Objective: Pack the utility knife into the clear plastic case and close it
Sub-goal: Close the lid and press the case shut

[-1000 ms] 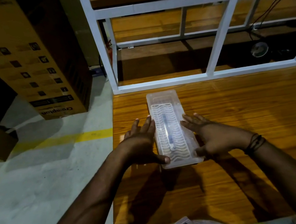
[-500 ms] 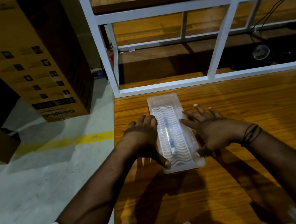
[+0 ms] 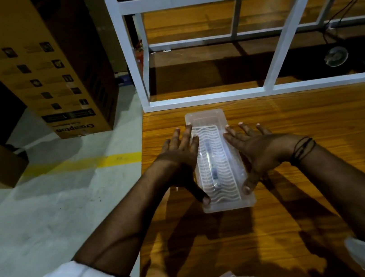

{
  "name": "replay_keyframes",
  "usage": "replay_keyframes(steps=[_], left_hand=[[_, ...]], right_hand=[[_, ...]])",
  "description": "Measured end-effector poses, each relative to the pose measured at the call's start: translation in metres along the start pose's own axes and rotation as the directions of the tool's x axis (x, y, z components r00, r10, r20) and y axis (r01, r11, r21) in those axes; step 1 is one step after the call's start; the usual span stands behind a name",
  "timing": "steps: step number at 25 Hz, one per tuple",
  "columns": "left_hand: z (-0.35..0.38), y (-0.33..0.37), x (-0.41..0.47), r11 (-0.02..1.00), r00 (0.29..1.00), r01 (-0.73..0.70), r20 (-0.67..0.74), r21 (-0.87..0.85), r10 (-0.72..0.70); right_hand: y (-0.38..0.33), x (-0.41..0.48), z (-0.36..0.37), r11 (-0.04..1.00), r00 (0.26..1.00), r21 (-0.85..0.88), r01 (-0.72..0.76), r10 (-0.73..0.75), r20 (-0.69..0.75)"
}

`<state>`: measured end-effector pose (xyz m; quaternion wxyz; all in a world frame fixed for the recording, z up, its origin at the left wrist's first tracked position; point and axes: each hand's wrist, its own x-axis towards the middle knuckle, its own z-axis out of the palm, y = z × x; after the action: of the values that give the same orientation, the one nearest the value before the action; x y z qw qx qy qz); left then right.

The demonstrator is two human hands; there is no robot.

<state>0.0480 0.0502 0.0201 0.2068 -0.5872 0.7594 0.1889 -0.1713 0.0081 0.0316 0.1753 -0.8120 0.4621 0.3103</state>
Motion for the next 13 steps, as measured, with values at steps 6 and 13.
replay_keyframes(steps=[6,13], left_hand=[[-0.011,0.018,0.010,0.980,0.996,0.074,0.026,0.183,-0.080],[-0.016,0.022,0.000,0.982,0.989,0.098,0.092,0.161,-0.114]], right_hand=[[-0.002,0.001,-0.003,1.000,1.000,-0.004,0.015,-0.015,0.014],[0.000,0.002,0.003,0.999,0.999,0.034,0.012,-0.010,-0.052]])
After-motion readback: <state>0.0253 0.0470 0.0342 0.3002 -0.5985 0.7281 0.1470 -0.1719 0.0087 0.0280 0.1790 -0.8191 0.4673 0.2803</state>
